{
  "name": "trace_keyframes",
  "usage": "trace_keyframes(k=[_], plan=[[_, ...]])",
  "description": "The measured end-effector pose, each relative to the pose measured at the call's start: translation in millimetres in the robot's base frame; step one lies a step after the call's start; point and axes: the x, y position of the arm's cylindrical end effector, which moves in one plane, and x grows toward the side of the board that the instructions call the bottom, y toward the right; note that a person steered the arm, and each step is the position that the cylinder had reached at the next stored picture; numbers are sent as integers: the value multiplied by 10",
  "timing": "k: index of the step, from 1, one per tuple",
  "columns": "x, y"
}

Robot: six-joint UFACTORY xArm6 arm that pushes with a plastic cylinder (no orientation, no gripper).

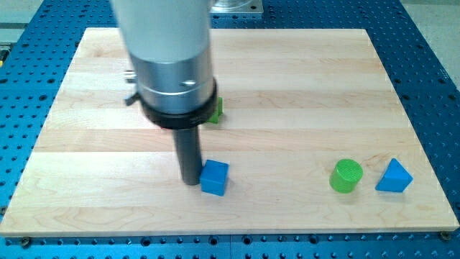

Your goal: Push the blue triangle into the blue cube

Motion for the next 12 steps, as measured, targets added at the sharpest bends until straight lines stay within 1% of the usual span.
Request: trace_keyframes(k=[1, 2, 3, 4, 5, 6, 7, 8, 10, 11, 12], plan=[[-553, 85], [-831, 726], [-863, 1692], [-685, 2635], [-400, 3528], [154, 3677], [270, 3319], [124, 2997], [88, 1955], [-20, 1537], [-22, 1334]])
